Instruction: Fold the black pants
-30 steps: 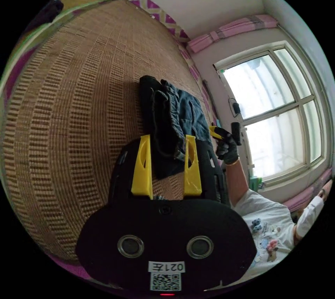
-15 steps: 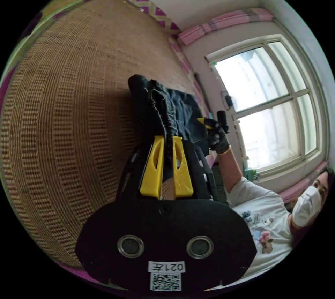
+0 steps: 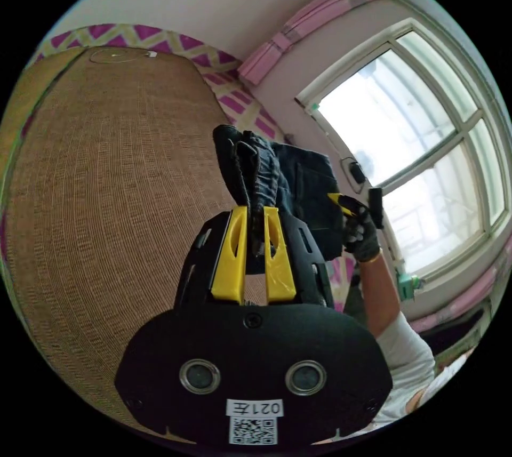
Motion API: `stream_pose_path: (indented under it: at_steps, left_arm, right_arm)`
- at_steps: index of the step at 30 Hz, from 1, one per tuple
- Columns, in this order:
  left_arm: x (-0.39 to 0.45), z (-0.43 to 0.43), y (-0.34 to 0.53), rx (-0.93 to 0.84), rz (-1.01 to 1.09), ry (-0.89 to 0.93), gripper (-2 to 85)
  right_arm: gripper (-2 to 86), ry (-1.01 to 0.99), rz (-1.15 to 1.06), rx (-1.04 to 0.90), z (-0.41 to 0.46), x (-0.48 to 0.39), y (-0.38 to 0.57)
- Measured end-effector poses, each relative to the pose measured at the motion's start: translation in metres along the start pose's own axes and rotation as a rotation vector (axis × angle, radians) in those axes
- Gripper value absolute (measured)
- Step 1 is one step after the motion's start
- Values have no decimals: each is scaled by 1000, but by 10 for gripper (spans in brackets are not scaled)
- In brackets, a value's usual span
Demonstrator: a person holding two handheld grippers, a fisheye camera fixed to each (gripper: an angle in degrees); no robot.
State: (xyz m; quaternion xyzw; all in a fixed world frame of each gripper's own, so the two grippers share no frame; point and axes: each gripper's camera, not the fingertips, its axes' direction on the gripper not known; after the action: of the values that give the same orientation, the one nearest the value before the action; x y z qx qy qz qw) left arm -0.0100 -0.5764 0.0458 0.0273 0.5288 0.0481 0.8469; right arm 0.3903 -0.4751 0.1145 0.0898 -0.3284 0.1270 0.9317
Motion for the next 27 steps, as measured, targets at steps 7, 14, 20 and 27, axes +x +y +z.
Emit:
stream_pose_path:
  at_steps: [7,14,20,27]
  left_arm:
    - [5,62,68,-26,64,-59,41]
    - [81,19,205,-39,460,-381,0]
    - [118,-59,339,60,422,-480,-9]
    - [89,-125,476,92,170,-857,-10]
  right_arm:
    - [89,173,-16,-22,39,14,36]
    - [76,-30,-476,-24,64,-126,126]
    - [50,-4,-919,-71,134,-294,232]
    - [14,4,-1279,-321,279,-515,359]
